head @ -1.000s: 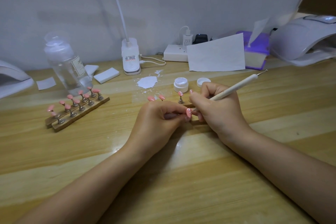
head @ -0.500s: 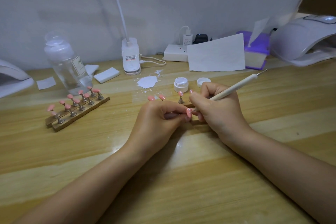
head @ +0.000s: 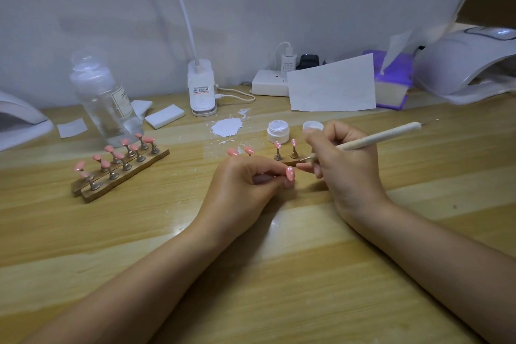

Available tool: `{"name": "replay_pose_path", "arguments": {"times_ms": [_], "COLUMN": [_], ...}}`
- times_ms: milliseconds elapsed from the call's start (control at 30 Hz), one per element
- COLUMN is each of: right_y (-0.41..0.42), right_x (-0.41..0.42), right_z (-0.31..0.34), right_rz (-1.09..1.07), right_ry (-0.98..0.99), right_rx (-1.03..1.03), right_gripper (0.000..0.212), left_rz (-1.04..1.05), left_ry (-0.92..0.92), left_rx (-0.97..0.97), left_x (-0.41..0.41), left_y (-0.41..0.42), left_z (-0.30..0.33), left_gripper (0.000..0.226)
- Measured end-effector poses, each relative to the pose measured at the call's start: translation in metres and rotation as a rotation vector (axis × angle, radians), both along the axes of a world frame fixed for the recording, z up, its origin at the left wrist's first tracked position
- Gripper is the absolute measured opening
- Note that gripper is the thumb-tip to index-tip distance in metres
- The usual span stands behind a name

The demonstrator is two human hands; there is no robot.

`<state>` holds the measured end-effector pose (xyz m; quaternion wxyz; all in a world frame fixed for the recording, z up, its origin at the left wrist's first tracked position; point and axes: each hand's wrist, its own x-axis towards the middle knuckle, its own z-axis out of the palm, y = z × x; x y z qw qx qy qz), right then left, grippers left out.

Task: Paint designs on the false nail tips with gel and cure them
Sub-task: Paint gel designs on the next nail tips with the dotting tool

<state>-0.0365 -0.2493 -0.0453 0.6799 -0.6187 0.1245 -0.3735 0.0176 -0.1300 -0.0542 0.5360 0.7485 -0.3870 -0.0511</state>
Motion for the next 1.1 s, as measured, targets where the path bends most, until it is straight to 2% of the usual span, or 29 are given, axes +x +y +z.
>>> {"name": "replay_pose_path", "arguments": {"times_ms": [167, 300, 433, 667, 800, 967, 1033, 1100], "right_y": [-0.006, -0.024, -0.044, -0.055, -0.047, -0.042, -0.042, -0.041], "right_x": [-0.001, 0.004, 0.023, 0.063, 0.081, 0.09, 0.088, 0.083], "right_z": [0.011, 0.028, 0.041, 0.042, 0.033, 0.024, 0.027, 0.032], "right_rz": [-0.105, -0.076, -0.103, -0.034, -0.079, -0.085, -0.105, -0.164], "right_ry": [-0.067, -0.035, 0.076, 0.376, 0.448, 0.597, 0.571, 0.457], "right_rx": [-0.041, -0.118, -0.247, -0.596, -0.684, -0.803, -0.782, -0.698], "right_gripper": [0.036, 0.027, 0.033, 0.035, 0.043, 0.032, 0.032, 0.034], "left_rz": [0.008, -0.003, -0.01, -0.038, -0.041, -0.046, -0.047, -0.05], "left_ry": [0.014, 0.016, 0.006, 0.021, 0.02, 0.023, 0.028, 0.033], "left_rx": [-0.005, -0.016, -0.029, -0.041, -0.048, -0.052, -0.057, -0.055], "left_x": [-0.001, -0.001, -0.001, -0.003, -0.002, -0.001, -0.001, -0.001], "left_y": [0.001, 0.001, 0.001, 0.002, 0.002, 0.002, 0.002, 0.002], "left_z": [0.0, 0.002, 0.003, 0.003, 0.003, 0.002, 0.002, 0.002], "left_gripper": [0.012, 0.017, 0.018, 0.019, 0.021, 0.021, 0.021, 0.023]}}
